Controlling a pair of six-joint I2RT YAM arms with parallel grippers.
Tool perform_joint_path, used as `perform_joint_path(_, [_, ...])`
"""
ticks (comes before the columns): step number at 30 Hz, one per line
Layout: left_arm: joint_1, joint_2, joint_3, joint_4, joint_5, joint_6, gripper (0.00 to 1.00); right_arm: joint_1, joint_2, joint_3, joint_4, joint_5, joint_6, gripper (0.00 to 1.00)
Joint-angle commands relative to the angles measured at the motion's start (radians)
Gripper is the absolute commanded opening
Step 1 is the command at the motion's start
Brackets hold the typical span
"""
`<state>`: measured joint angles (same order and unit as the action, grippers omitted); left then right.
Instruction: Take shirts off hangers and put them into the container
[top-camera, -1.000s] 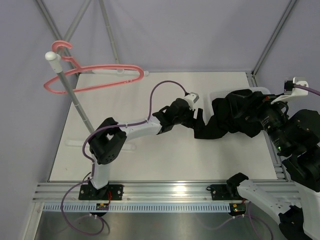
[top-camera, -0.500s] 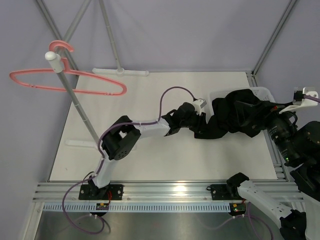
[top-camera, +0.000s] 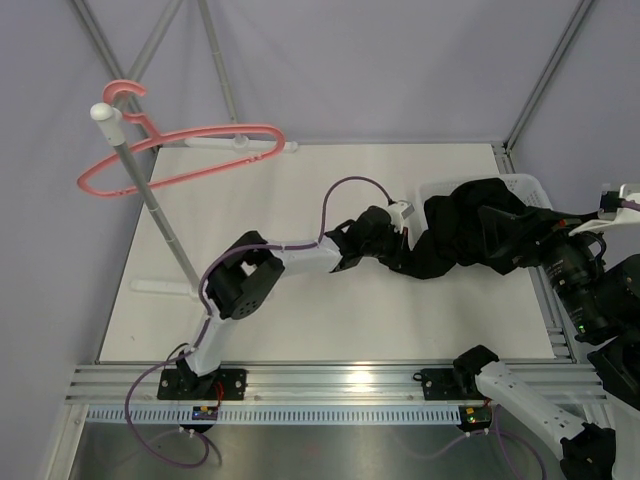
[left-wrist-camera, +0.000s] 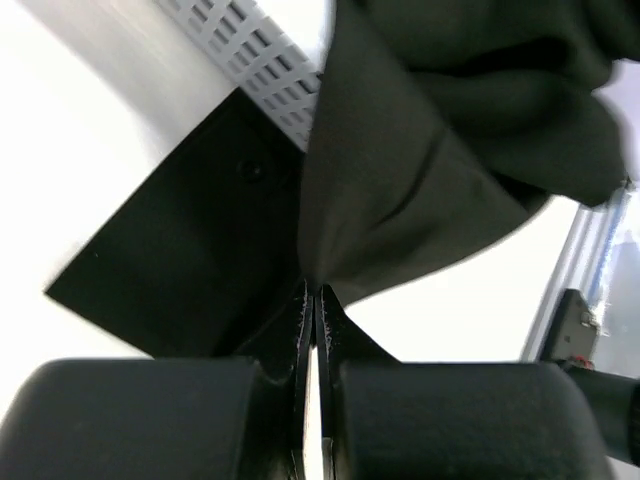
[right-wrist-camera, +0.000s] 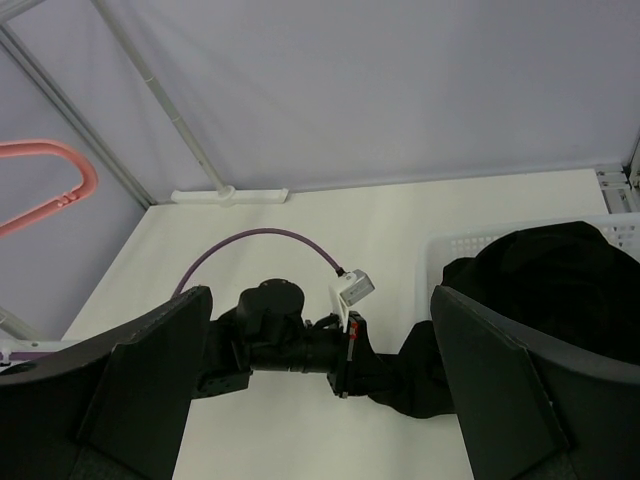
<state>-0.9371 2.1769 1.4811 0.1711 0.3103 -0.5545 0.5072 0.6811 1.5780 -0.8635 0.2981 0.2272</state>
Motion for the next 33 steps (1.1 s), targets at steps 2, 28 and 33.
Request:
perform_joint_path(2, [-0.012, -0.227, -0.021, 0.112, -0.028, 0.024, 0.00, -0.004, 0.001, -0.001, 0.018, 0.027, -0.019, 0.99])
perform_joint_path(28, [0.054, 0.560, 0.955, 0.265, 0.263, -0.116, 0.01, -0.004, 0.078, 0.106, 0.064, 0.047, -0.045, 0.99])
perform_joint_path(33, [0.058, 0.466, 0.835, 0.142, 0.228, -0.071, 0.52, -0.006, 0.080, 0.086, 0.060, 0.041, -0.029, 1.00])
